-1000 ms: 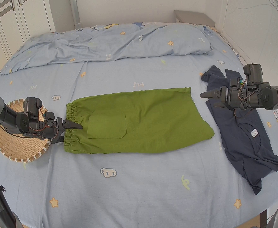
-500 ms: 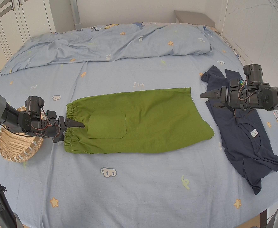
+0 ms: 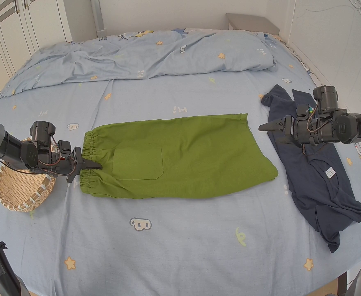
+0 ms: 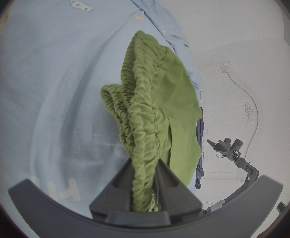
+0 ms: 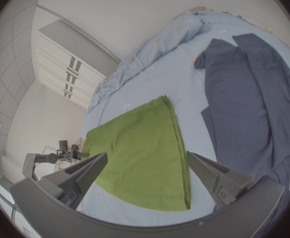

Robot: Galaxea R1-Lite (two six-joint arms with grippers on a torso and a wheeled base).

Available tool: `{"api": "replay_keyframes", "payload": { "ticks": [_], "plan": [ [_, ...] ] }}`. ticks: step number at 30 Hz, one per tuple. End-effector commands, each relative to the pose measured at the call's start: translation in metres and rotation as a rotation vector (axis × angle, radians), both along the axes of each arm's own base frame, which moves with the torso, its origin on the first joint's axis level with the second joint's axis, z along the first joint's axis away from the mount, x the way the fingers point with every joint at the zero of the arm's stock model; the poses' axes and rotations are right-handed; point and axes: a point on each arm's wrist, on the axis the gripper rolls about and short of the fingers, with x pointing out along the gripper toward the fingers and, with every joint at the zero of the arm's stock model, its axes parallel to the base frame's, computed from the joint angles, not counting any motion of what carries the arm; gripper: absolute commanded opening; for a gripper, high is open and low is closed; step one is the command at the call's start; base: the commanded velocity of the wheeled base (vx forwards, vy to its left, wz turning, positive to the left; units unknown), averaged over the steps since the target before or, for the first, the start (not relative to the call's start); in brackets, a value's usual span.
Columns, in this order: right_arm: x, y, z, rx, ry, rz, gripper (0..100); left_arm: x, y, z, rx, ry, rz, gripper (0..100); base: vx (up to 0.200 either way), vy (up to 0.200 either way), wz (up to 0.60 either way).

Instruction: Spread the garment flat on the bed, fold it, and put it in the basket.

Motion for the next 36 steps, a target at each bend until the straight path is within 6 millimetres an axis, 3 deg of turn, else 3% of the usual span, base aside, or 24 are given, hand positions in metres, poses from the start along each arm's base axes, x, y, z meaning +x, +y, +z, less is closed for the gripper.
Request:
{"api": "replay_keyframes", "payload": {
  "ticks": [1, 2, 4, 14, 24, 25, 36],
  "plan": [
    [0.015, 0.002, -0.022, -0.008, 0.066, 0.001, 100, -0.005, 0.000, 0.017, -0.001, -0.035, 0.006, 0, 0.000, 0.000, 0.00],
    [0.015, 0.002, -0.022, -0.008, 0.066, 0.001, 100, -0.005, 0.000, 0.017, -0.001, -0.035, 0.006, 0, 0.000, 0.000, 0.00],
    [0.027, 0.002, -0.042, -0.030, 0.140, 0.010, 100, -0.006, 0.000, 0.020, -0.009, -0.036, 0.014, 0, 0.000, 0.000, 0.00],
    [0.036, 0.006, -0.071, -0.064, 0.233, 0.027, 100, -0.007, 0.000, 0.022, -0.009, -0.038, 0.013, 0, 0.000, 0.000, 0.00],
    [0.032, 0.023, -0.078, -0.050, 0.276, 0.092, 100, -0.007, -0.001, 0.022, -0.008, -0.041, 0.011, 0, 0.000, 0.000, 0.00],
    [0.031, 0.022, -0.077, -0.028, 0.288, 0.112, 0, -0.007, -0.001, 0.022, -0.009, -0.039, 0.011, 0, 0.000, 0.000, 0.00],
    [0.036, 0.012, -0.073, 0.029, 0.287, 0.128, 0, -0.007, -0.001, 0.022, -0.009, -0.038, 0.011, 0, 0.000, 0.000, 0.00]
  ]
}}
